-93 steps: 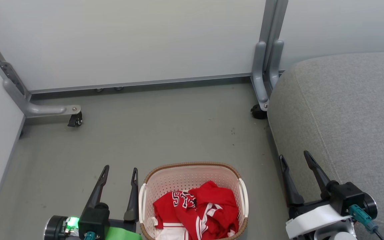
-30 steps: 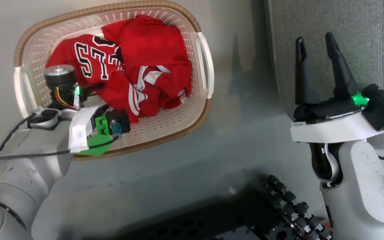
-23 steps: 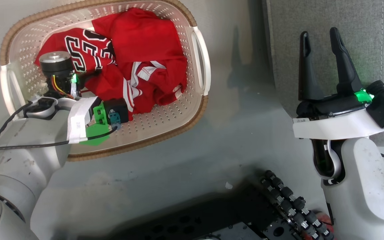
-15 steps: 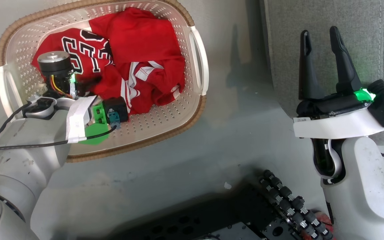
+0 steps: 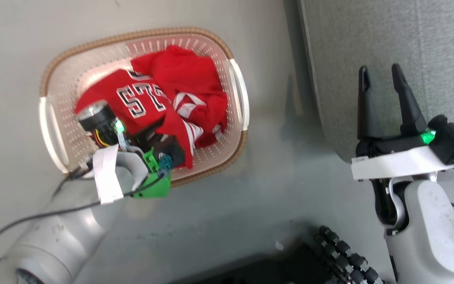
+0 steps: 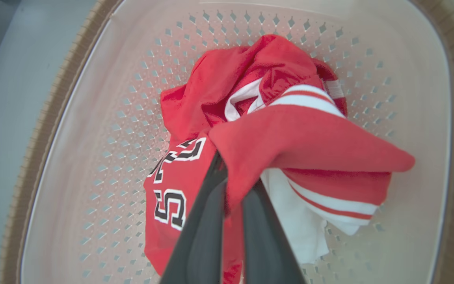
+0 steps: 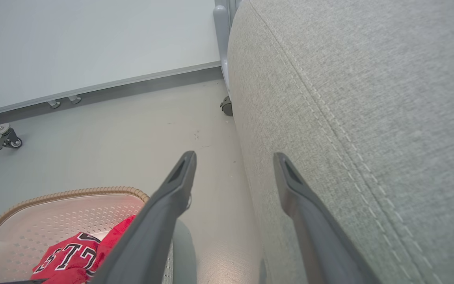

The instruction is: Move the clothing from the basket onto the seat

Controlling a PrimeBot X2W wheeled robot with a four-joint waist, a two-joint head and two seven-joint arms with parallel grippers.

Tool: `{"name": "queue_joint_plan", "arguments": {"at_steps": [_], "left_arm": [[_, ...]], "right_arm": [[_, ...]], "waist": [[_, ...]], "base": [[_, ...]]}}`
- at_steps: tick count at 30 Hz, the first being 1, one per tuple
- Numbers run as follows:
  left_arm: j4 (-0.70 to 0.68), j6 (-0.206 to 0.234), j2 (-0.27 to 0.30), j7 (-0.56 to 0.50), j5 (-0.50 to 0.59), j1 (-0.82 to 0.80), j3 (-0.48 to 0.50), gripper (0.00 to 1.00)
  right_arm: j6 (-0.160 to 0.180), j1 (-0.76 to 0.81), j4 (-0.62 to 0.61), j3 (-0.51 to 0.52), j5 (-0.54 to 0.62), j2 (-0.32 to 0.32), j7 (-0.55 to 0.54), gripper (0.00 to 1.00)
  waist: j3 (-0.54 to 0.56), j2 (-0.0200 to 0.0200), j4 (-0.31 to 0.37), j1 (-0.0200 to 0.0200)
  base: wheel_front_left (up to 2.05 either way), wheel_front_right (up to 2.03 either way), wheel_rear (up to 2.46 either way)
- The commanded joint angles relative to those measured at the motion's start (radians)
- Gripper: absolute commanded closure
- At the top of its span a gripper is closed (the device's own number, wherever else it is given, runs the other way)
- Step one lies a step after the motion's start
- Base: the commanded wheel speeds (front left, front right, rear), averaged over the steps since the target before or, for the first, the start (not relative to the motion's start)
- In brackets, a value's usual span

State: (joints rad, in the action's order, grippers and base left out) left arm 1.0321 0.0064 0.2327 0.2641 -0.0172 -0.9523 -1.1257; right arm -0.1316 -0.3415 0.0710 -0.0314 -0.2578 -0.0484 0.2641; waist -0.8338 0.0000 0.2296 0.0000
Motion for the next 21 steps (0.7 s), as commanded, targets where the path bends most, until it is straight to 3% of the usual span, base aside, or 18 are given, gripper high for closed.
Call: {"name": "queue_joint_plan", "arguments": {"at_steps": [1, 14, 21], "left_arm": [[-0.033, 0.013, -0.002, 0.0, -0.031, 0.043, 0.016, 1.0], [-0.31, 0.119, 0.011, 0.0, -0.218, 0.345, 0.207, 1.0], [-0.408, 0.136, -0.014, 0.0, -0.332, 0.538, 0.364, 1.0]], "right_arm": [[0.002, 0.03, 0.01, 0.006, 0.013, -0.004, 0.001, 0.0], [0.002, 0.202, 0.054, -0.038, 0.055, -0.004, 0.001, 0.0], [0.002, 0.312, 0.093, -0.083, 0.076, -0.004, 0.001, 0.0]], "waist": [[0.137, 0.0, -0.05, 0.0], [0.517, 0.0, -0.121, 0.0], [0.706, 0.0, -0.127, 0.0]], "base": [[0.0, 0.0, 0.0], [0.0, 0.0, 0.0], [0.0, 0.0, 0.0]]}}
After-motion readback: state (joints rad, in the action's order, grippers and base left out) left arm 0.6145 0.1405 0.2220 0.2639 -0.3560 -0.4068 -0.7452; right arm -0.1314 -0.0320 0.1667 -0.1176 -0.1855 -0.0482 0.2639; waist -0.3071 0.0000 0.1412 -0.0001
